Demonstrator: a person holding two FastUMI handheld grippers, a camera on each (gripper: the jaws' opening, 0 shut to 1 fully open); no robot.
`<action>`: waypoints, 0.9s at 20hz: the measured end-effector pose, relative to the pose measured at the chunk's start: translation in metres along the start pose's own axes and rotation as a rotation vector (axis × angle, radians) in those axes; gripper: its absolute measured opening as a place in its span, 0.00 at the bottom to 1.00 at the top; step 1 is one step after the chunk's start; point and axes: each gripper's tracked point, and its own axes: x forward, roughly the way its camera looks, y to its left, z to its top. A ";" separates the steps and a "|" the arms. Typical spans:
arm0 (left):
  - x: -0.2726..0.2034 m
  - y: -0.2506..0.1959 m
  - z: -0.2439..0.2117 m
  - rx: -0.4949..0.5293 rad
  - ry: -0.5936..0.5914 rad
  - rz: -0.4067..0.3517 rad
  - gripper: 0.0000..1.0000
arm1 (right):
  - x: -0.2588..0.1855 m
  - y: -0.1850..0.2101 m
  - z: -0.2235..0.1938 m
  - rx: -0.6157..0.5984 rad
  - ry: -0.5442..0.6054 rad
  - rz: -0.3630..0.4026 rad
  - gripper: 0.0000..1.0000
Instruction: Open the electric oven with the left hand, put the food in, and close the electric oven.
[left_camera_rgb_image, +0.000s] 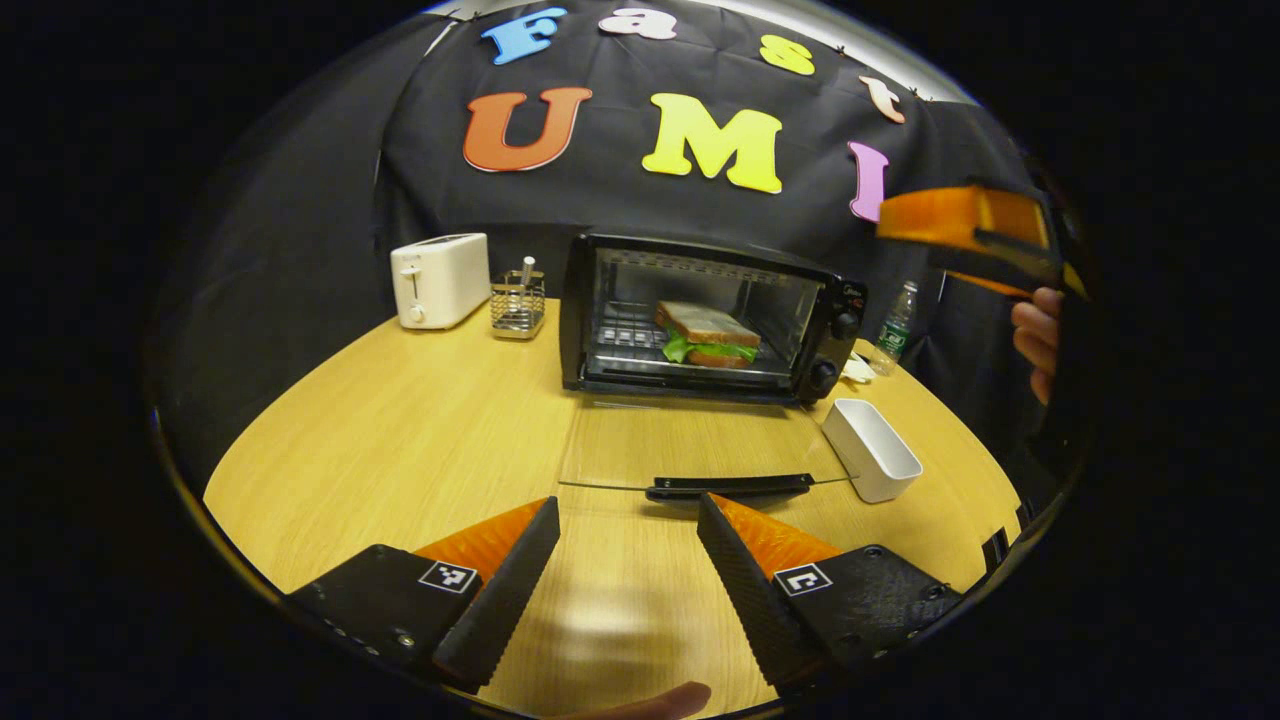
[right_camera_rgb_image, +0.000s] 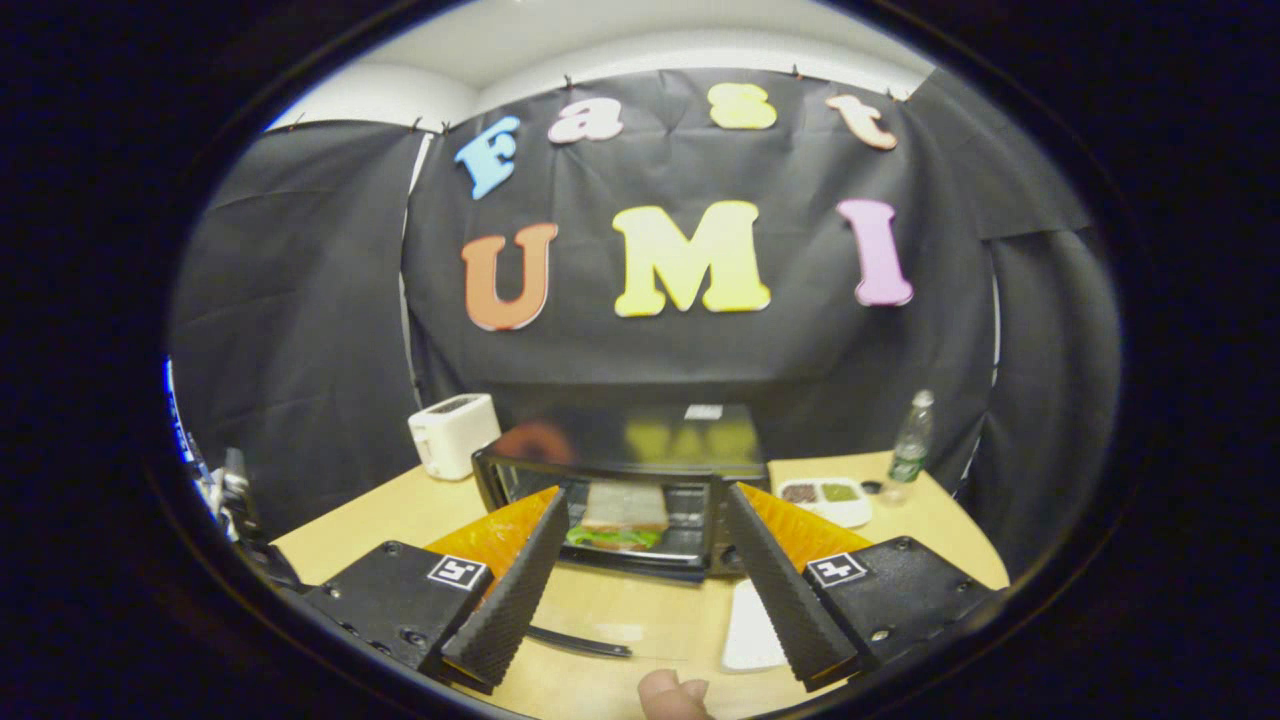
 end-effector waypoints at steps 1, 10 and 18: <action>0.008 -0.010 -0.003 0.004 0.015 -0.017 0.92 | -0.015 -0.016 0.012 -0.007 -0.041 -0.029 0.96; 0.051 -0.066 -0.029 0.063 0.139 -0.031 0.92 | -0.100 -0.122 0.044 -0.033 -0.186 -0.195 0.96; 0.061 -0.063 -0.027 0.082 0.161 0.053 0.92 | -0.133 -0.162 0.042 -0.001 -0.205 -0.213 0.96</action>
